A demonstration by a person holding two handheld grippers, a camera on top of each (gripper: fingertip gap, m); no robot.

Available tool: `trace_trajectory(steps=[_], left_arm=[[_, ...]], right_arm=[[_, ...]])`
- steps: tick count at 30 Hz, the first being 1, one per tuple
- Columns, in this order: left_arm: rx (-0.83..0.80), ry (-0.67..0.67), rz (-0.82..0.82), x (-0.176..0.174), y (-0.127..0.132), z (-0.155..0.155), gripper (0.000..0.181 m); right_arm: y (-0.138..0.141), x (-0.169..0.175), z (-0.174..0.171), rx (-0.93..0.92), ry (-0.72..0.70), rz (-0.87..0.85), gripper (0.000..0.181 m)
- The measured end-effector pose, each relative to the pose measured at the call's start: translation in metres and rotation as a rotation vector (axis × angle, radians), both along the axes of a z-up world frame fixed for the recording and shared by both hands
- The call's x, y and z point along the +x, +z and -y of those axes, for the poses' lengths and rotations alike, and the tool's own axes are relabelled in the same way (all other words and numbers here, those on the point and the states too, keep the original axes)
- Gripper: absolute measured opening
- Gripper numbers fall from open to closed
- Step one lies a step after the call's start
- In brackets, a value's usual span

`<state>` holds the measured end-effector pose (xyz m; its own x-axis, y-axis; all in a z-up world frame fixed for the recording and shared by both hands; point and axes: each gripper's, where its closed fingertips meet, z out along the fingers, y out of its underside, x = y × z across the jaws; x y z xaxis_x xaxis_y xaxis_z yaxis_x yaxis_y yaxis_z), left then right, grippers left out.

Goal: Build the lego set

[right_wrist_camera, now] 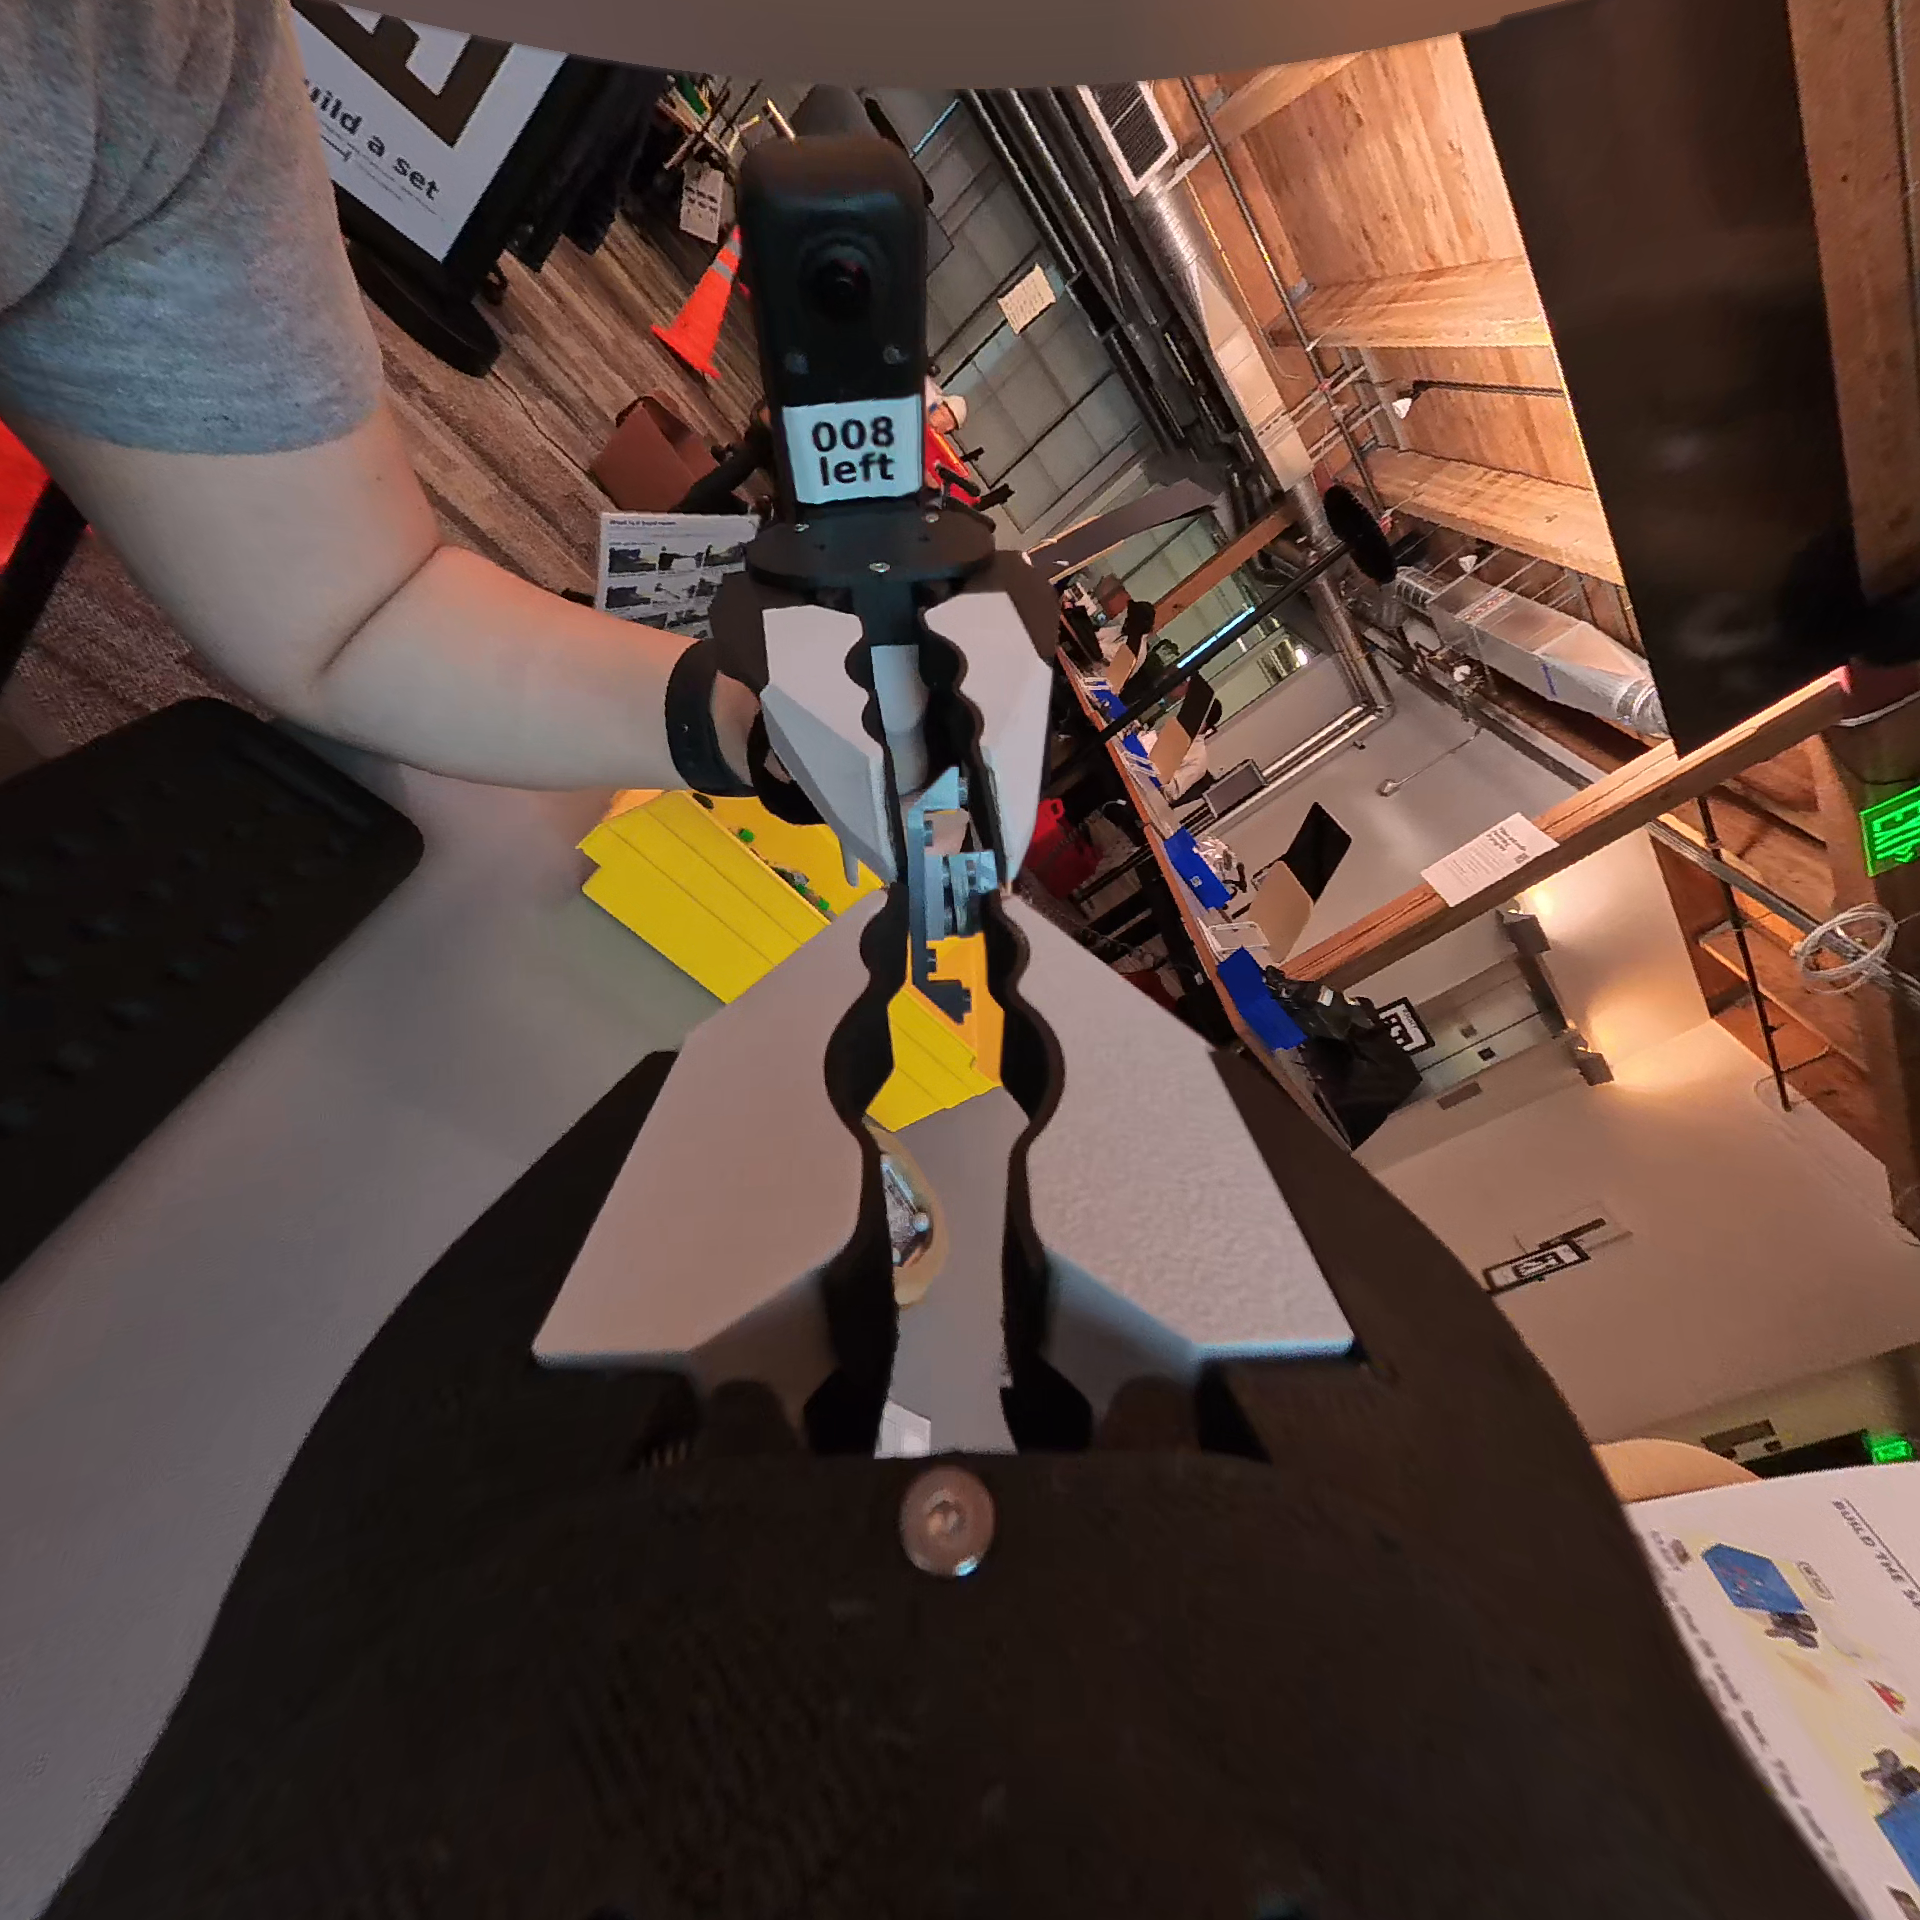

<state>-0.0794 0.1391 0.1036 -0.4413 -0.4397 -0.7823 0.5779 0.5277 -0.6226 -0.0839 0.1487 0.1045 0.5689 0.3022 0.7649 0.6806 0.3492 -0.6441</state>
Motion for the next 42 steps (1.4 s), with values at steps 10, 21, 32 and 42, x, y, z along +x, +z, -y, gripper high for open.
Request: trace_trajectory(steps=[10,21,32,42], left_arm=[[-0.005,-0.025,-0.023,-0.0025,-0.0012,0.0014,0.015],[-0.041,-0.045,-0.065,-0.0041,0.0011,0.0037,0.016],[-0.005,-0.006,-0.048,0.0000,-0.0025,0.0062,0.014],[-0.027,0.011,-0.078,0.0014,0.0000,0.0046,0.014]], right_arm=[[-0.0039,-0.0021,-0.0012,-0.046,-0.038,0.049,0.010],[-0.0026,-0.0042,0.0008,-0.081,-0.043,0.039,0.009],[-0.0079,-0.0004,-0.0003,-0.077,-0.036,0.043,0.010],[-0.0053,0.0000,-0.0024,-0.094,0.061,-0.104,0.010]])
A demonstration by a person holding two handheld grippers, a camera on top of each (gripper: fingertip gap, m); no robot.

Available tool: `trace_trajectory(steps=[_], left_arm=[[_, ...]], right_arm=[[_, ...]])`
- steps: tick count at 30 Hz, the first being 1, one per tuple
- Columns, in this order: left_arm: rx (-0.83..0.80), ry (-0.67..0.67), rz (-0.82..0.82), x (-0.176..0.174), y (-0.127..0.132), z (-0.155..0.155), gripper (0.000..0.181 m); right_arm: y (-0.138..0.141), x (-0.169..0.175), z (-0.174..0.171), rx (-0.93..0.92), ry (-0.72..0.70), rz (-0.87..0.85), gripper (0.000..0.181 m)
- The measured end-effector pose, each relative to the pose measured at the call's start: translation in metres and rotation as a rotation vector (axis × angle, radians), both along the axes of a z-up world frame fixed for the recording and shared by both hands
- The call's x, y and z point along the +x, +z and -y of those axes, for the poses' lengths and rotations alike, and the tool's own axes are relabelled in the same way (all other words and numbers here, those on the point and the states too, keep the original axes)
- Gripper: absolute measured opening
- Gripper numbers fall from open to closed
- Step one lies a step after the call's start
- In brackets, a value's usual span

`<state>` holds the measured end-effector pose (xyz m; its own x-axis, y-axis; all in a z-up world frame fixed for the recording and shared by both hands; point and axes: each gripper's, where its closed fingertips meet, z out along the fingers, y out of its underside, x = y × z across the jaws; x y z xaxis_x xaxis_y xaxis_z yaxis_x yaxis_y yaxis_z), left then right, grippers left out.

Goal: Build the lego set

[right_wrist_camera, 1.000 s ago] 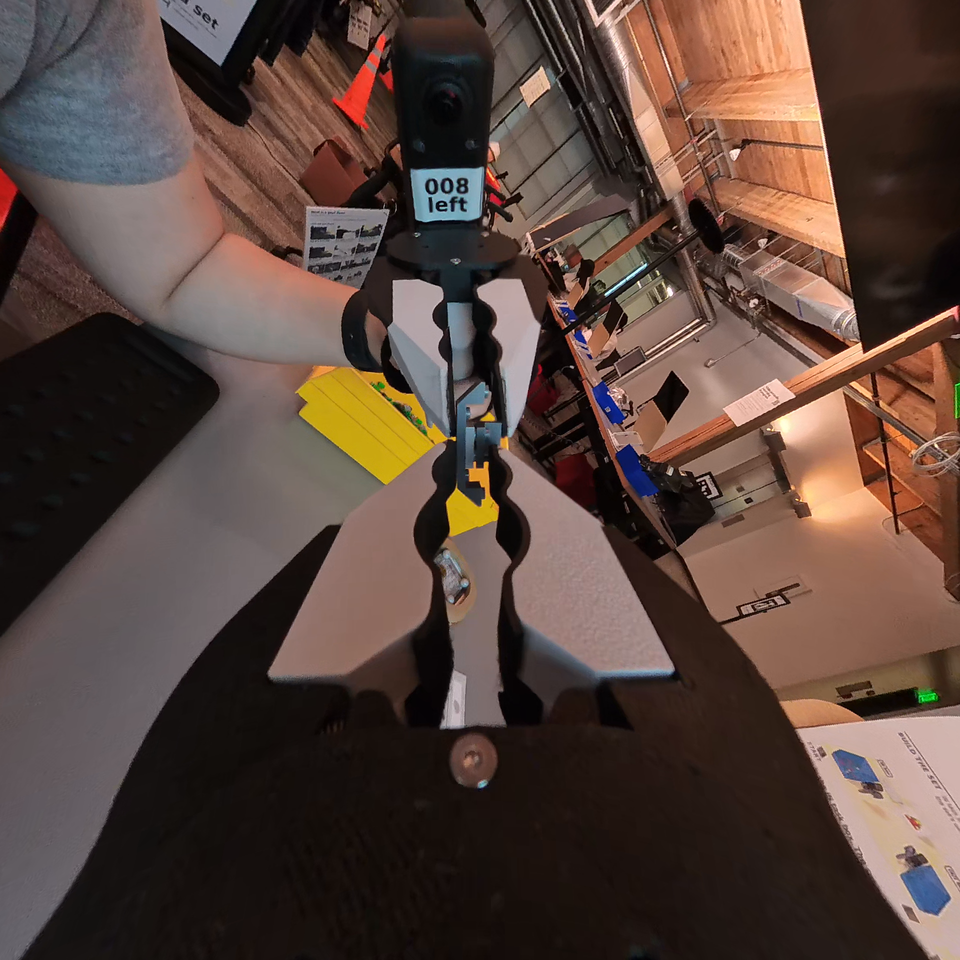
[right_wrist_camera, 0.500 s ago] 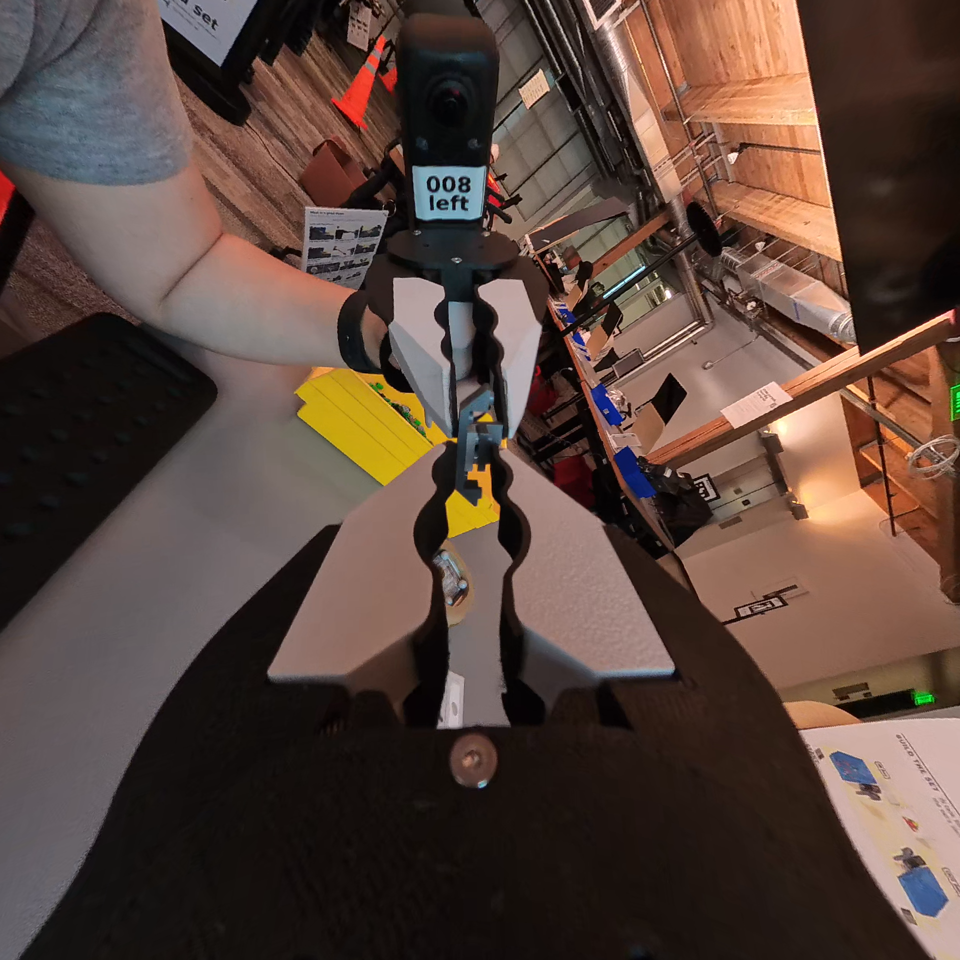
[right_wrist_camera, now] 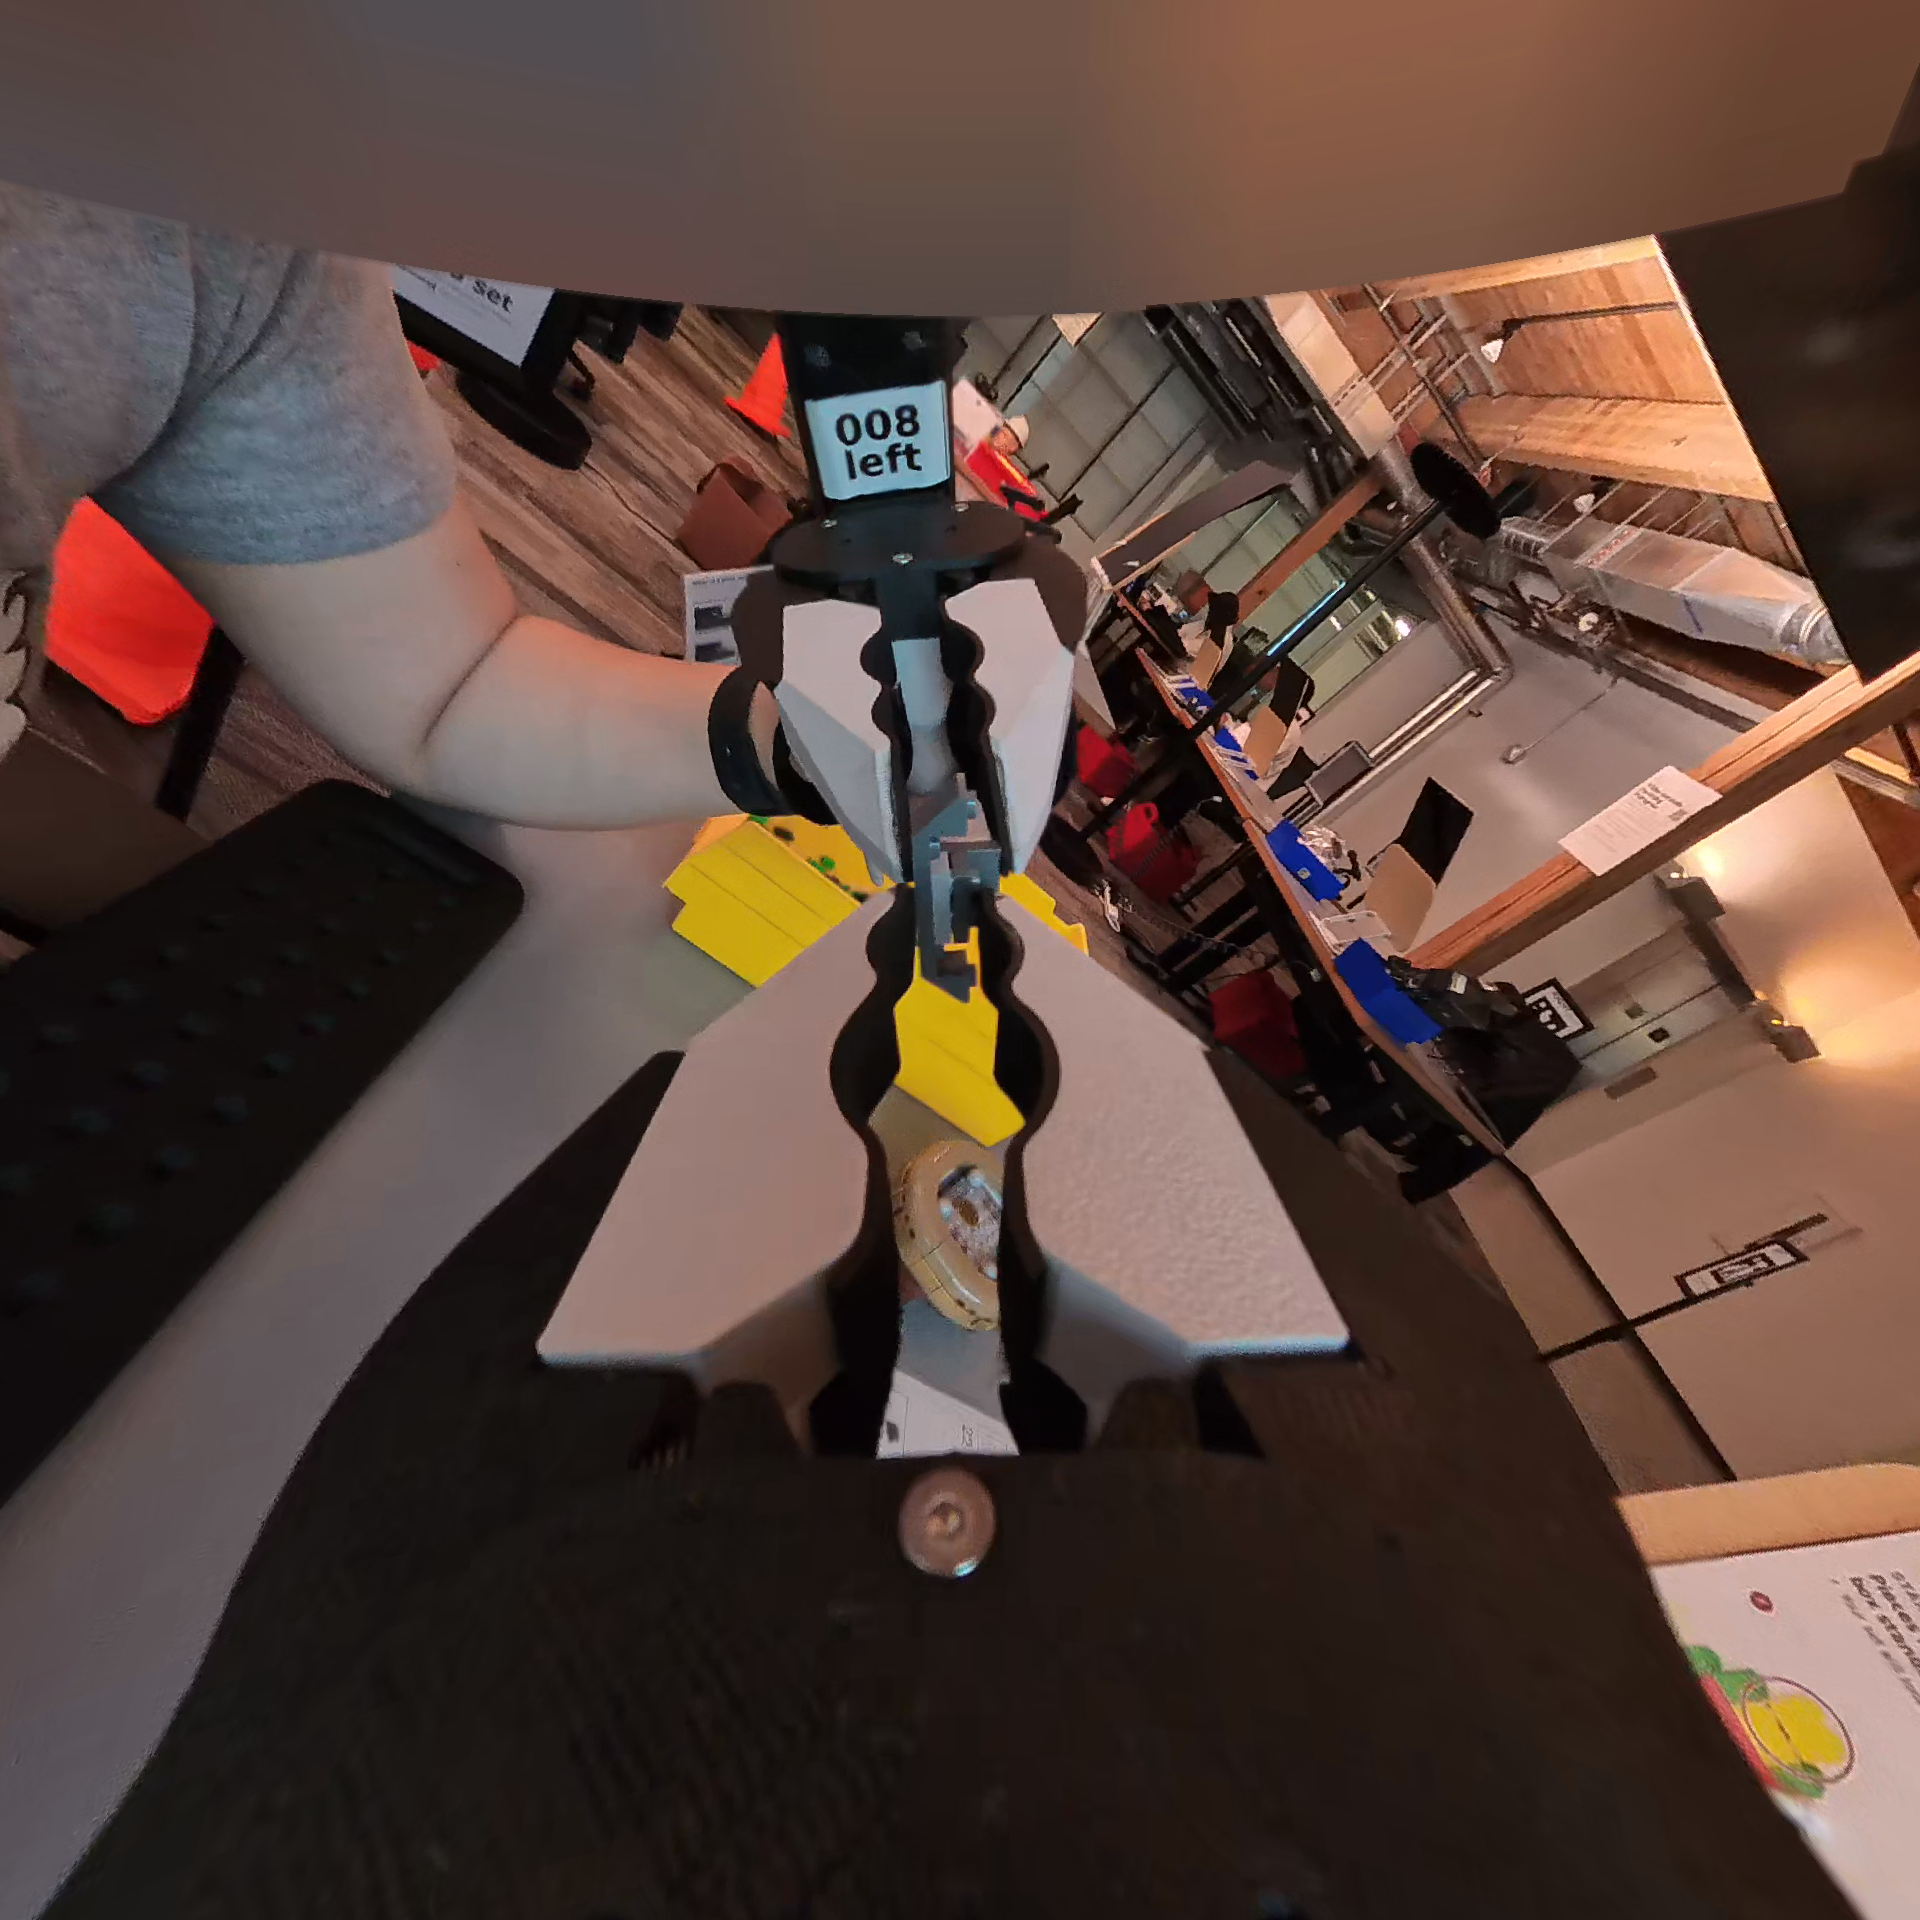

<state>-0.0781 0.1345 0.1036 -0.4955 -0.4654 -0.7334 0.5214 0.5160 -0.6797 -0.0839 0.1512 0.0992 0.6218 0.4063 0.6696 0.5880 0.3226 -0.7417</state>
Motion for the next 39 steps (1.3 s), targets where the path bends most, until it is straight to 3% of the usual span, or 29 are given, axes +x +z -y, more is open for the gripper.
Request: trace_trajectory(steps=[18,25,30,39], left_arm=[[0.004,-0.002,-0.023,0.004,-0.004,-0.004,0.014],[0.051,0.018,-0.015,0.008,-0.013,-0.013,0.015],[0.115,0.056,-0.010,0.013,-0.024,-0.016,0.019],[0.167,0.116,0.020,0.024,-0.031,-0.027,0.014]], right_arm=[[-0.005,0.006,-0.004,-0.064,-0.042,0.004,0.010],[-0.012,0.011,-0.012,-0.016,-0.122,0.116,0.010],[-0.021,0.019,-0.017,0.011,-0.227,0.286,0.009],[-0.029,0.026,-0.028,0.011,-0.286,0.328,0.009]])
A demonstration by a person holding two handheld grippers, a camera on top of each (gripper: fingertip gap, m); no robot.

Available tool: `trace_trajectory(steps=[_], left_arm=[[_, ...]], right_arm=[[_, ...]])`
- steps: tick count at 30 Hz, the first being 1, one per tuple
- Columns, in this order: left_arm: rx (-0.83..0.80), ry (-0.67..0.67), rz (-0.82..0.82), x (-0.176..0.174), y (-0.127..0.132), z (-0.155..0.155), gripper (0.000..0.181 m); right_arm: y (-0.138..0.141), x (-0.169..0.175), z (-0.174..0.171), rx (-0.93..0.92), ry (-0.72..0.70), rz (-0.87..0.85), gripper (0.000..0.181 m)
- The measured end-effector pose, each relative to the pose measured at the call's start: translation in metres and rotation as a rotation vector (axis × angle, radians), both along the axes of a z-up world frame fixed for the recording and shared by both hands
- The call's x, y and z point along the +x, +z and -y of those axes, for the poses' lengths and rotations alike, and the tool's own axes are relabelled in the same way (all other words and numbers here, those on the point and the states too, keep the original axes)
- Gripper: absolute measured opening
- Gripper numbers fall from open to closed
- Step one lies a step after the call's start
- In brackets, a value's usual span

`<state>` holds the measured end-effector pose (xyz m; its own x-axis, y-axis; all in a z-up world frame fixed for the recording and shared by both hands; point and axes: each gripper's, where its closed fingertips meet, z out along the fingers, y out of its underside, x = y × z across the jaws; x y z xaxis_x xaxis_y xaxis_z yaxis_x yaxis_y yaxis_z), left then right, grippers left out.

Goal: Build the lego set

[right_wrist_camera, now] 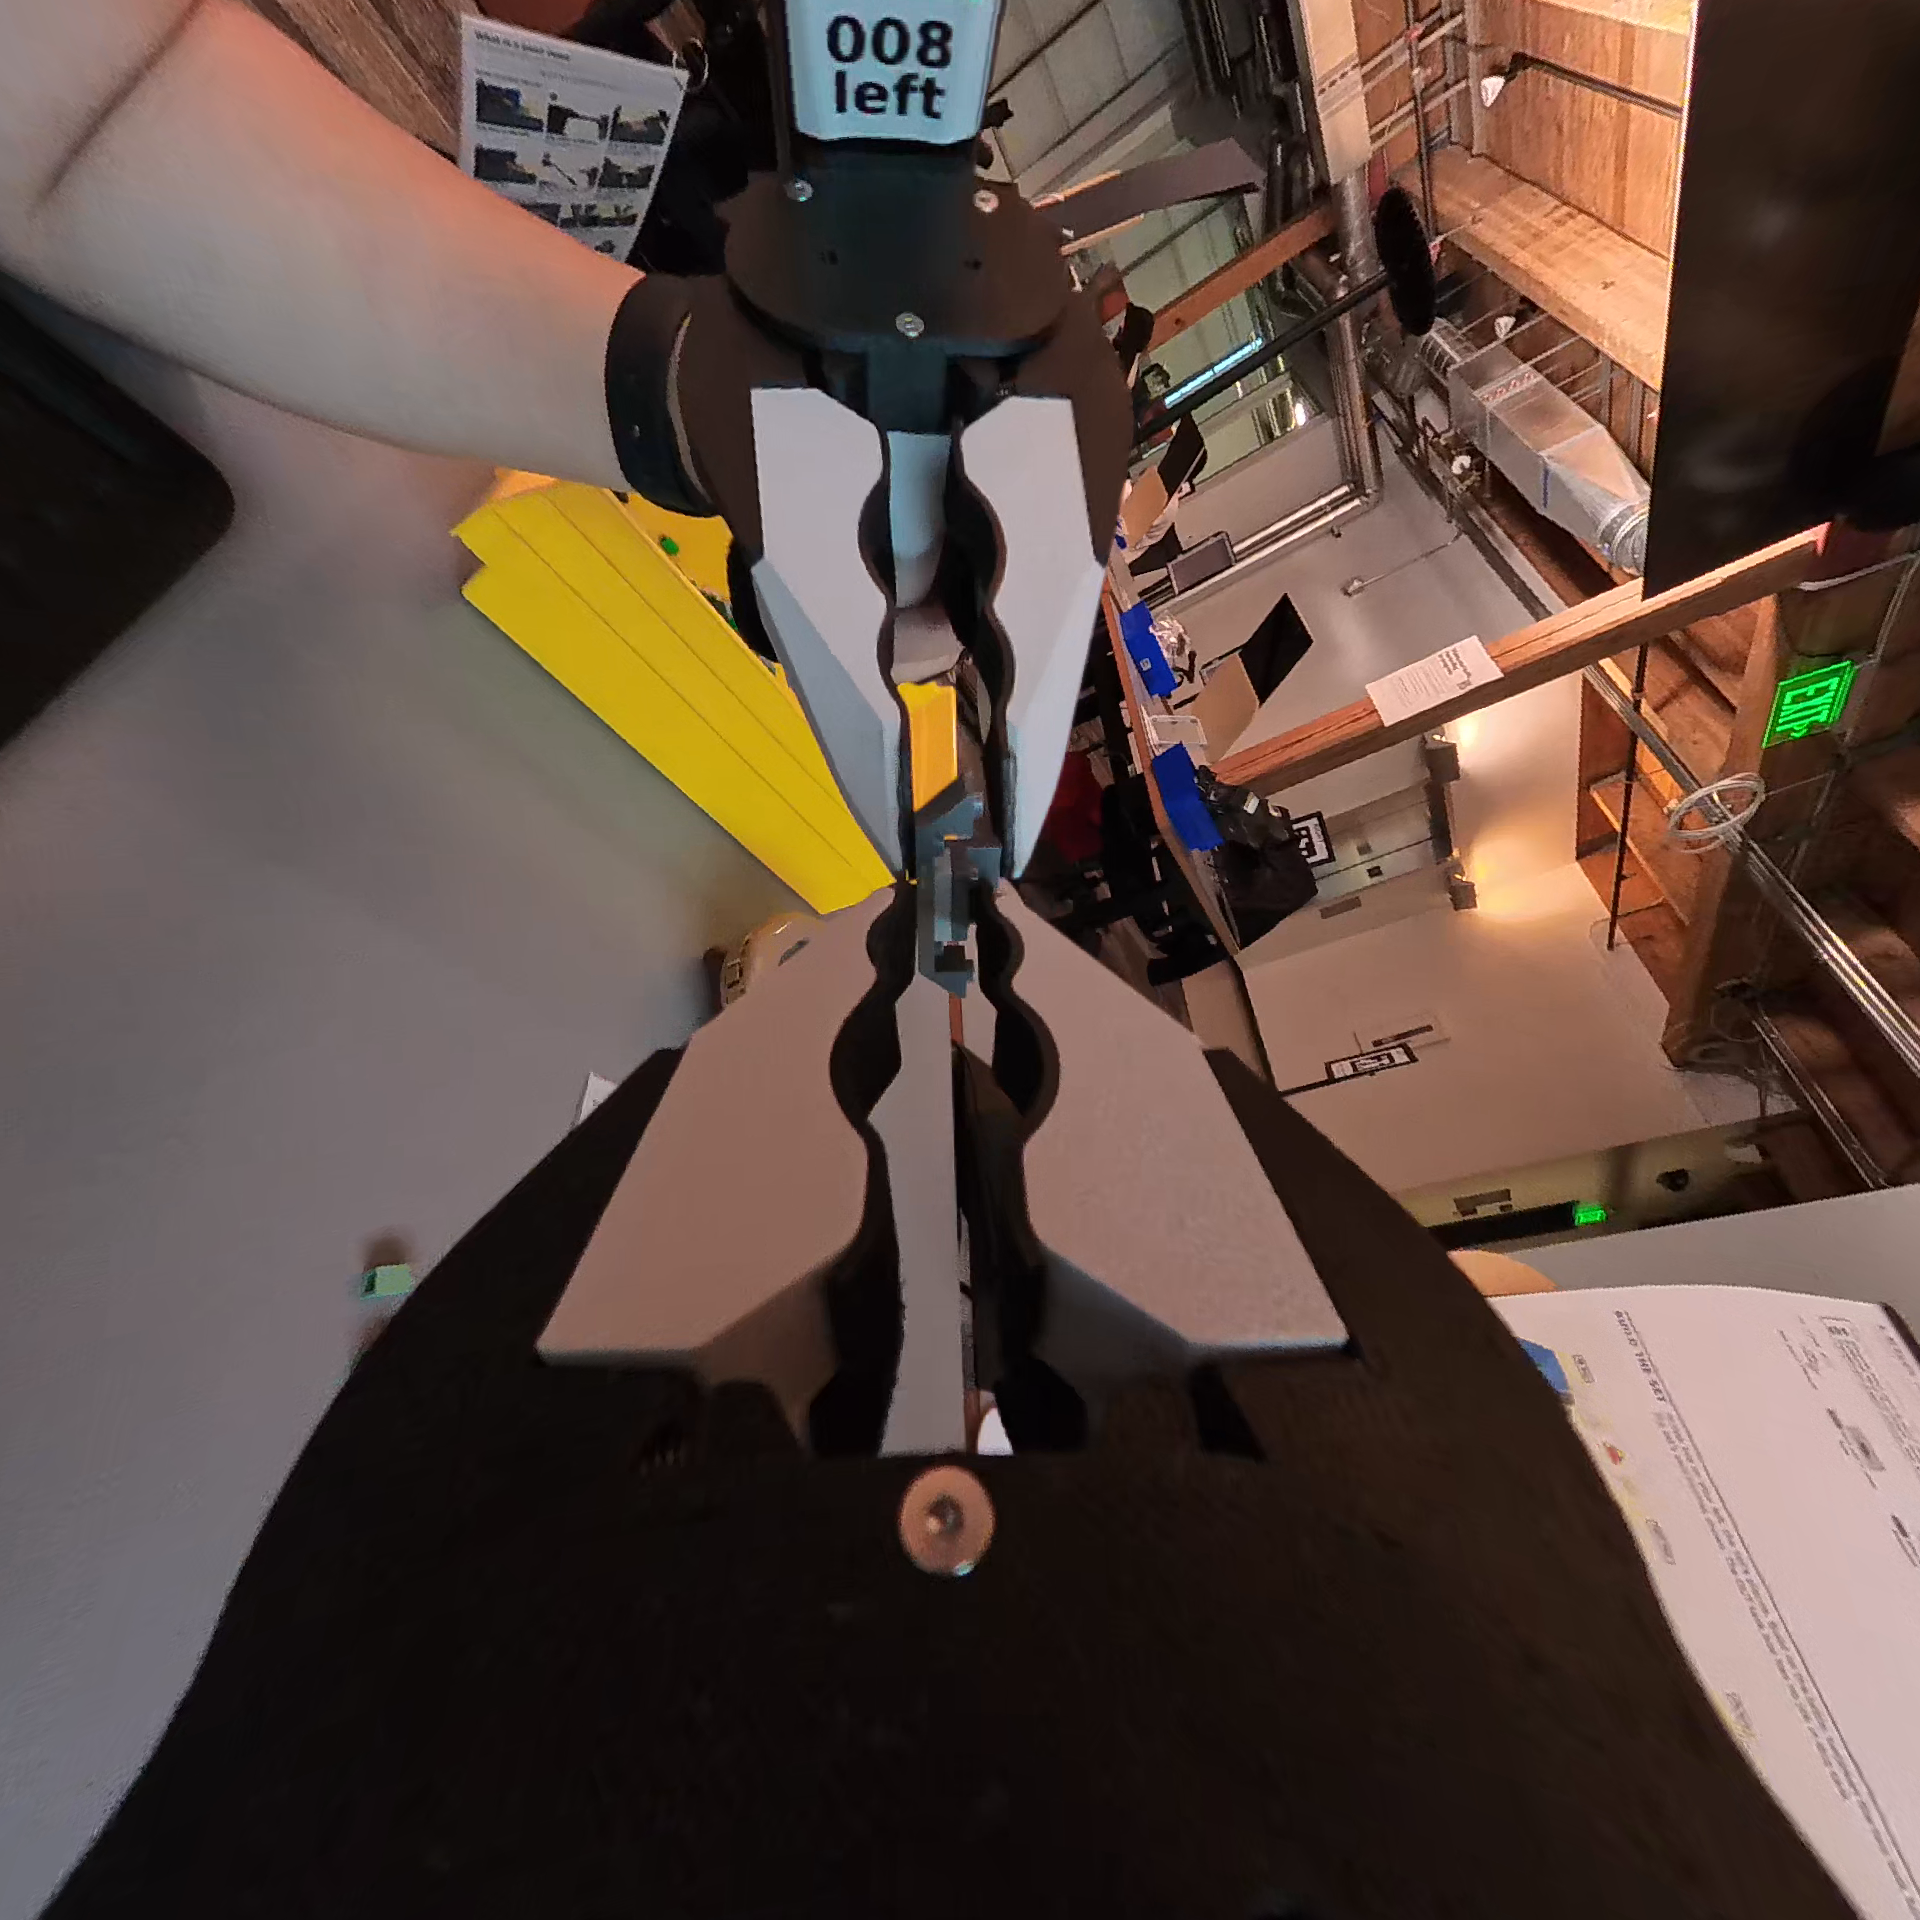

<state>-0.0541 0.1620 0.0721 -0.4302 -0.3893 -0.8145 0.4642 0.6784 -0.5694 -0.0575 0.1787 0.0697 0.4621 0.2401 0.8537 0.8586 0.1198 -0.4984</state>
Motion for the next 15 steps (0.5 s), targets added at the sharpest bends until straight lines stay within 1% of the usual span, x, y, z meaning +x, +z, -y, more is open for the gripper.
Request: trace_trajectory(steps=[6,8,15], left_arm=[[-0.047,0.031,-0.021,0.009,0.001,-0.006,0.014],[-0.072,0.023,-0.038,0.010,0.002,-0.008,0.015],[-0.170,-0.022,-0.078,-0.002,0.018,-0.022,0.020]], right_arm=[[0.000,0.010,-0.005,0.001,-0.018,-0.068,0.009],[0.000,0.012,-0.006,0.001,-0.016,-0.091,0.009],[0.000,0.020,-0.004,0.029,-0.003,-0.107,0.009]])
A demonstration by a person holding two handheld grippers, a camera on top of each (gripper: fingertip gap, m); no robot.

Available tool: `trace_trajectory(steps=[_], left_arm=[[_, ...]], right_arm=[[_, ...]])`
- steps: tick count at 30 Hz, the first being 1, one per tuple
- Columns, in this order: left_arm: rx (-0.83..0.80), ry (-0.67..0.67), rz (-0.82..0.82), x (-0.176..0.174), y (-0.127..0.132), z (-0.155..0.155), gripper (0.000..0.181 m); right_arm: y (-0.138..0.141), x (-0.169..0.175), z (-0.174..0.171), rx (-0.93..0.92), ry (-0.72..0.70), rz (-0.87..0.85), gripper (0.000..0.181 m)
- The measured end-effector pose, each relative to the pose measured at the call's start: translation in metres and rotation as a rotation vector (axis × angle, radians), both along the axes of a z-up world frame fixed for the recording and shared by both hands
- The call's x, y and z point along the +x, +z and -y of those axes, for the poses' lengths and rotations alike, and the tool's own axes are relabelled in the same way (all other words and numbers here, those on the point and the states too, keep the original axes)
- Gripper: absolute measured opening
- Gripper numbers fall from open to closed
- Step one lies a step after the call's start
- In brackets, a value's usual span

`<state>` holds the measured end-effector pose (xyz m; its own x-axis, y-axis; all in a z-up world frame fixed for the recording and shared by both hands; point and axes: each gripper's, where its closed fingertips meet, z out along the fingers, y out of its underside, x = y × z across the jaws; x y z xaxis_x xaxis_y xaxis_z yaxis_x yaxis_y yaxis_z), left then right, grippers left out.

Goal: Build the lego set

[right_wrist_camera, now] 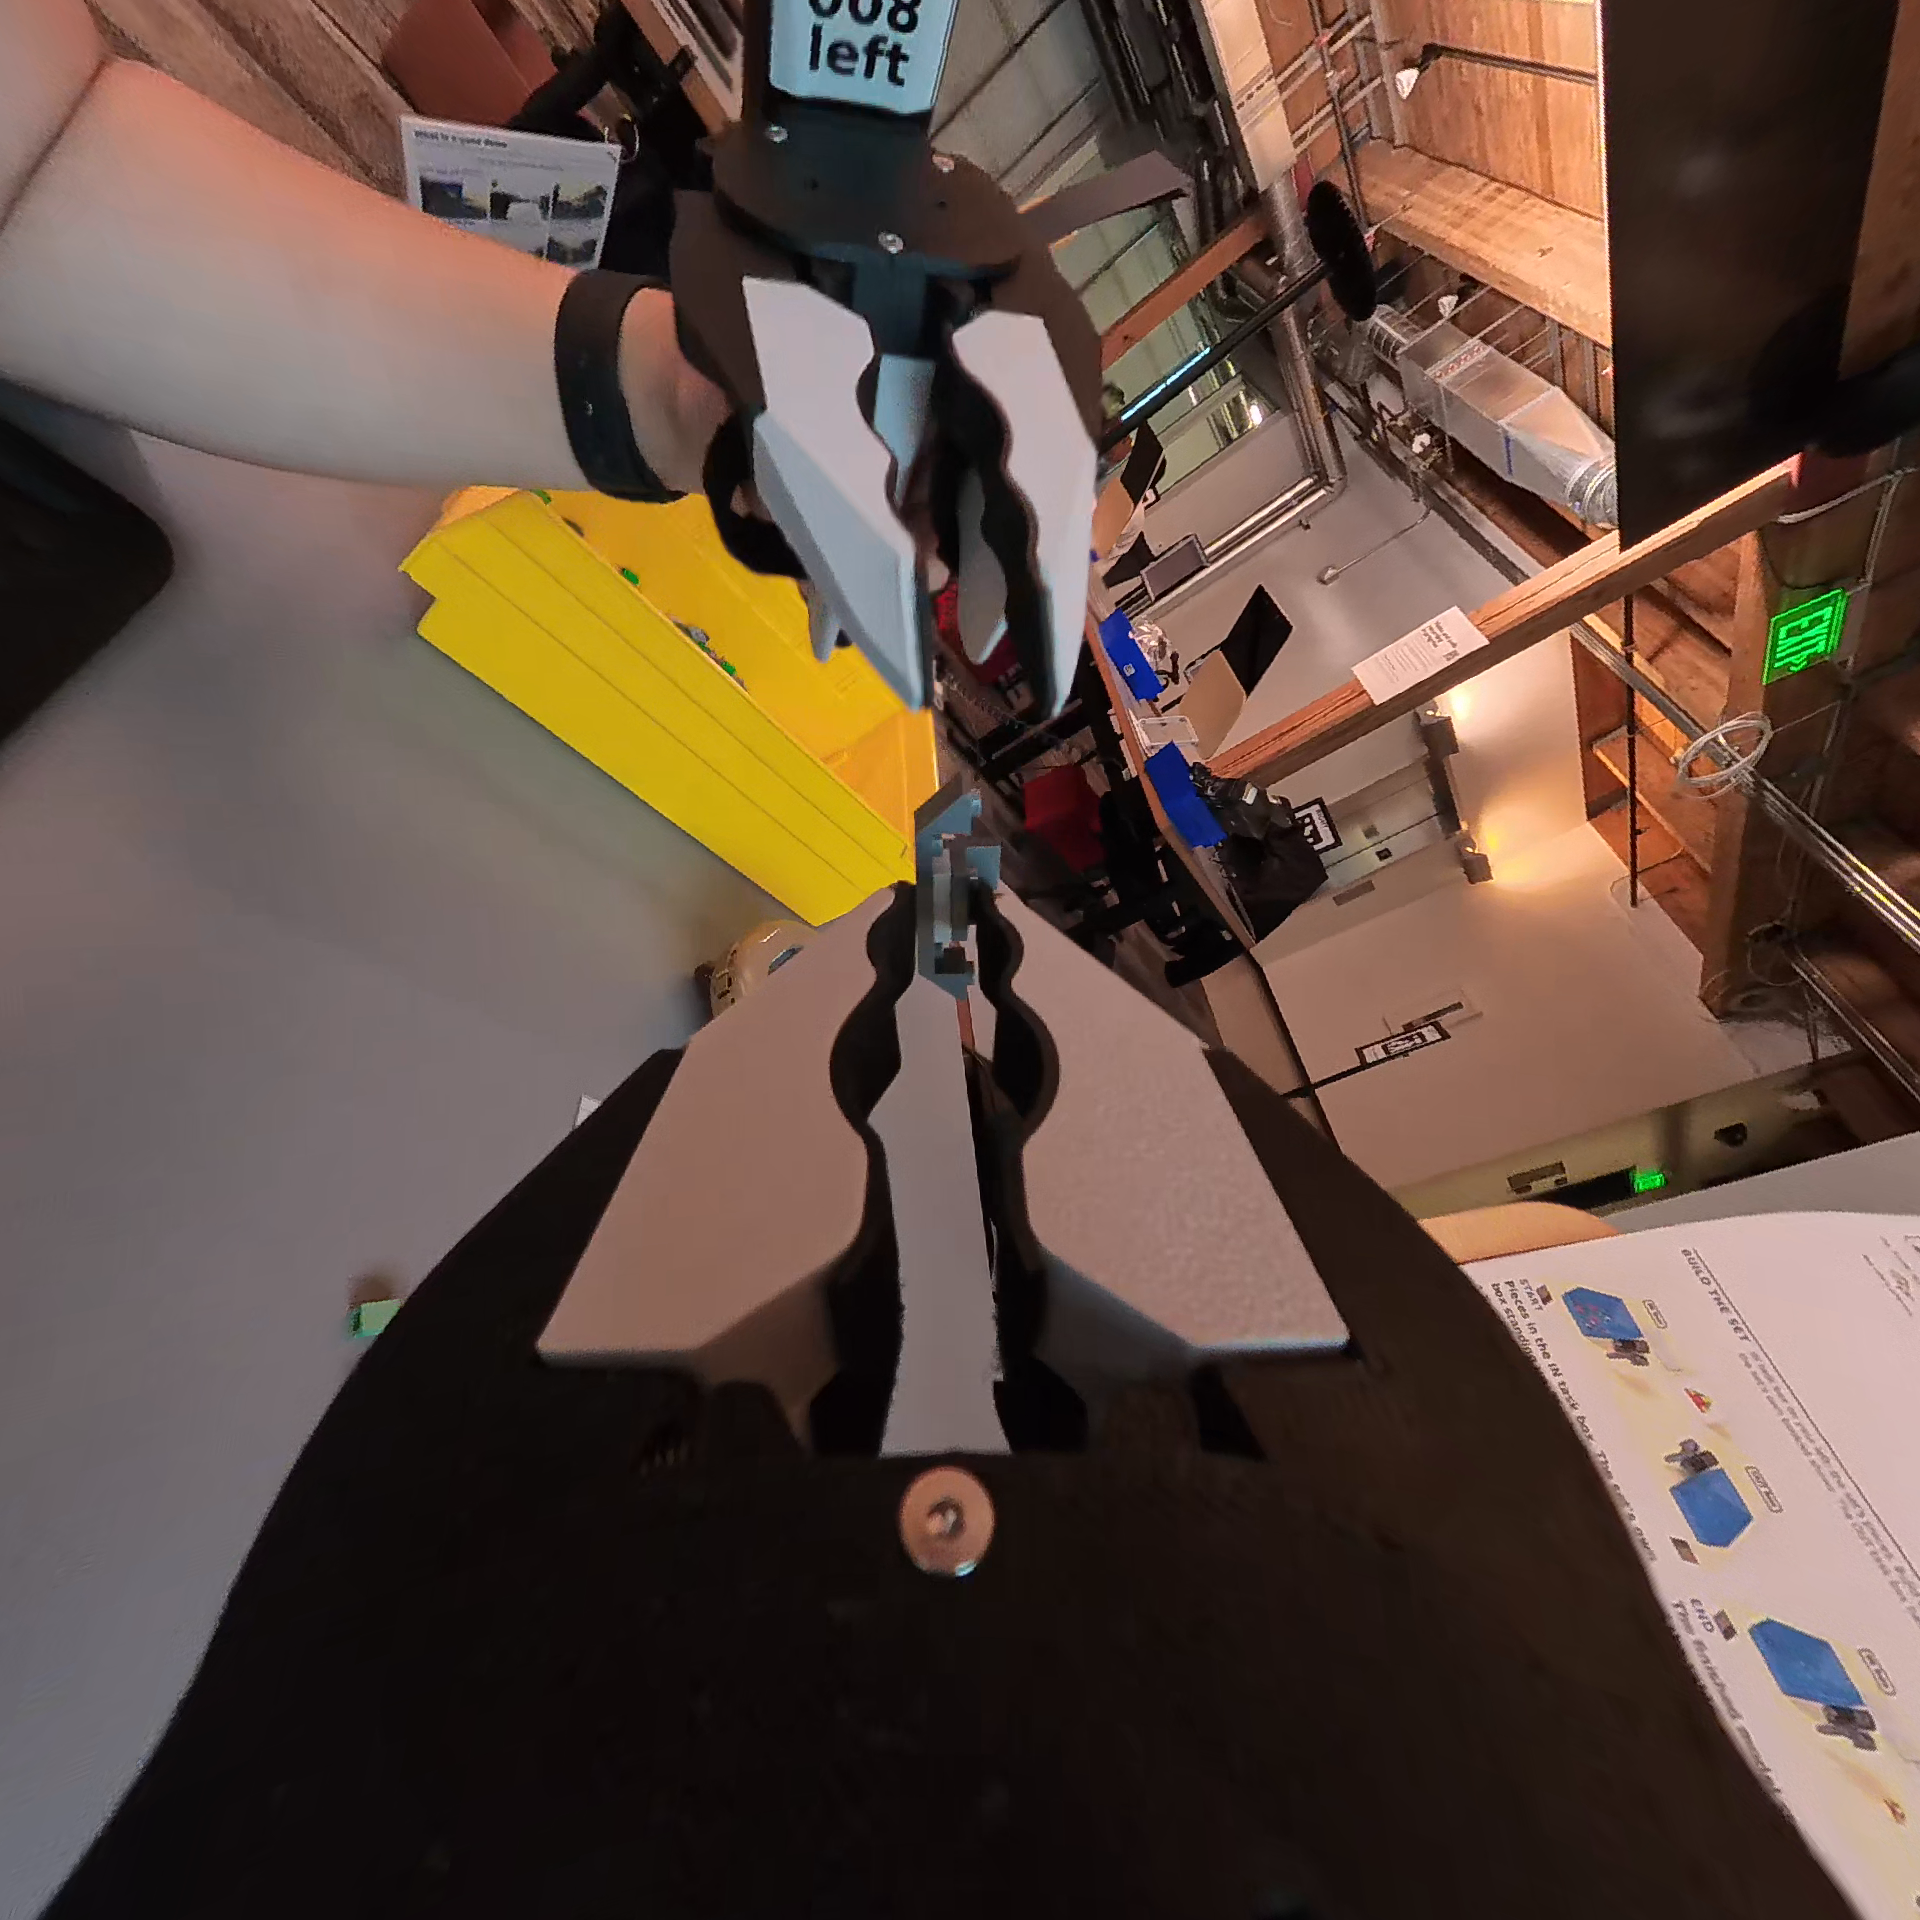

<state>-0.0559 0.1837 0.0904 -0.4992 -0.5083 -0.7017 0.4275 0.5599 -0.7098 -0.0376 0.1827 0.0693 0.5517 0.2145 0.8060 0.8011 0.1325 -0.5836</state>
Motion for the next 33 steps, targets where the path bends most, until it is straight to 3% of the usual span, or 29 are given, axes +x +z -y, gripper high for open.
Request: trace_trajectory(steps=[9,33], left_arm=[[-0.123,-0.072,0.027,-0.021,0.029,-0.010,0.017],[-0.126,-0.084,0.001,-0.021,0.029,-0.009,0.017]], right_arm=[[0.002,0.005,0.006,0.031,0.044,-0.045,0.009],[0.004,0.022,0.010,0.063,0.015,-0.085,0.009]])
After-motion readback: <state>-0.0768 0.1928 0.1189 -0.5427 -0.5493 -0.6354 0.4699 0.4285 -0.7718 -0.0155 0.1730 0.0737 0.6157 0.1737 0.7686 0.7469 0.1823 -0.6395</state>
